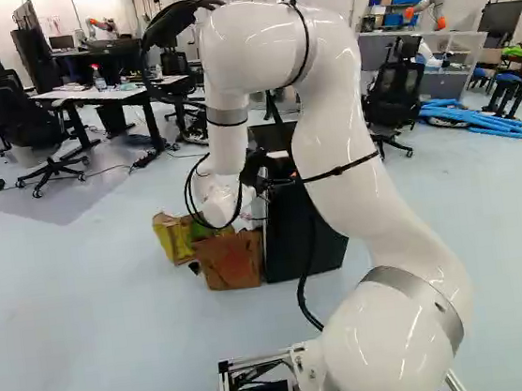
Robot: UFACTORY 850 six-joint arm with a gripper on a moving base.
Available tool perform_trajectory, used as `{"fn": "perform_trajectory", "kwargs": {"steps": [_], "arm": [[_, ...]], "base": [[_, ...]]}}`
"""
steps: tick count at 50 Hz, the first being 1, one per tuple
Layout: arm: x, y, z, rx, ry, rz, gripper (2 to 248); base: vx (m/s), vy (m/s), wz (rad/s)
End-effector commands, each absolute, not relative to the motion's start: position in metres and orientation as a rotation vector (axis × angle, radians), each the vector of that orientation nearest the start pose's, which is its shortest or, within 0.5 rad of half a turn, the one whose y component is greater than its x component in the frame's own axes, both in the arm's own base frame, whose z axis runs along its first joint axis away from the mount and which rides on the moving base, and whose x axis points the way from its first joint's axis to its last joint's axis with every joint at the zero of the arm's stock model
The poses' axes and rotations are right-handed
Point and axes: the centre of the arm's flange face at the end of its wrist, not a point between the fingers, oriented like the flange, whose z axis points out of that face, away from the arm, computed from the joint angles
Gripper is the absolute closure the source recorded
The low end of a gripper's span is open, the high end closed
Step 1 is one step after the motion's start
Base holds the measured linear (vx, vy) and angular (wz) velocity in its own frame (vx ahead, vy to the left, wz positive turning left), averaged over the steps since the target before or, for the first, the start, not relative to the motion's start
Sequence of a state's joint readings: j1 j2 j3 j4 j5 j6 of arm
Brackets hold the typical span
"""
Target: Grab a drink from the fridge
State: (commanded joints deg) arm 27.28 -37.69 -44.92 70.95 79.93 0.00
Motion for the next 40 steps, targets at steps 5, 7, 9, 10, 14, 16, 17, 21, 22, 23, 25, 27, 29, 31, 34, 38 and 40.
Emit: {"fn": "perform_trajectory", "kwargs": {"steps": [5,7,9,10,14,16,17,21,22,23,25,27,29,31,34,38,40], "arm": [[0.4575,0.1417,0.2569,-2.476,1.142,-2.27,3],[0.4575,0.1417,0.2569,-2.476,1.142,-2.27,3],[0.4575,0.1417,0.2569,-2.476,1.142,-2.27,3],[0.4575,0.1417,0.2569,-2.476,1.142,-2.27,3],[0.4576,0.1415,0.2569,-2.476,1.142,-2.27,3],[0.4576,0.1413,0.2569,-2.476,1.143,-2.271,3],[0.4577,0.1412,0.2569,-2.476,1.143,-2.271,3],[0.4579,0.1406,0.2569,-2.476,1.145,-2.271,3],[0.458,0.1404,0.2569,-2.476,1.146,-2.271,3],[0.458,0.1403,0.2569,-2.476,1.146,-2.271,3],[0.4581,0.14,0.2569,-2.476,1.147,-2.271,3],[0.4583,0.1396,0.2569,-2.476,1.149,-2.271,3],[0.4584,0.1392,0.2569,-2.476,1.15,-2.272,3],[0.4586,0.1387,0.2569,-2.476,1.152,-2.272,3],[0.4588,0.138,0.2569,-2.476,1.154,-2.272,3],[0.4591,0.1371,0.2569,-2.476,1.157,-2.272,3],[0.4593,0.1366,0.2569,-2.476,1.159,-2.273,3]], "base": [[0.0,0.0,0.0],[0.0,0.0,0.0],[0.0,0.0,0.0],[0.0,0.0,0.0],[0.0,0.0,0.0],[0.0,0.0,0.0],[0.0,0.0,0.0],[0.0,0.0,0.0],[0.0,0.0,0.0],[0.0,0.0,0.0],[0.0,0.0,0.0],[0.0,0.0,0.0],[0.0,0.0,0.0],[0.0,0.0,0.0],[0.0,0.0,0.0],[0.0,0.0,0.0],[0.0,0.0,0.0]]}}
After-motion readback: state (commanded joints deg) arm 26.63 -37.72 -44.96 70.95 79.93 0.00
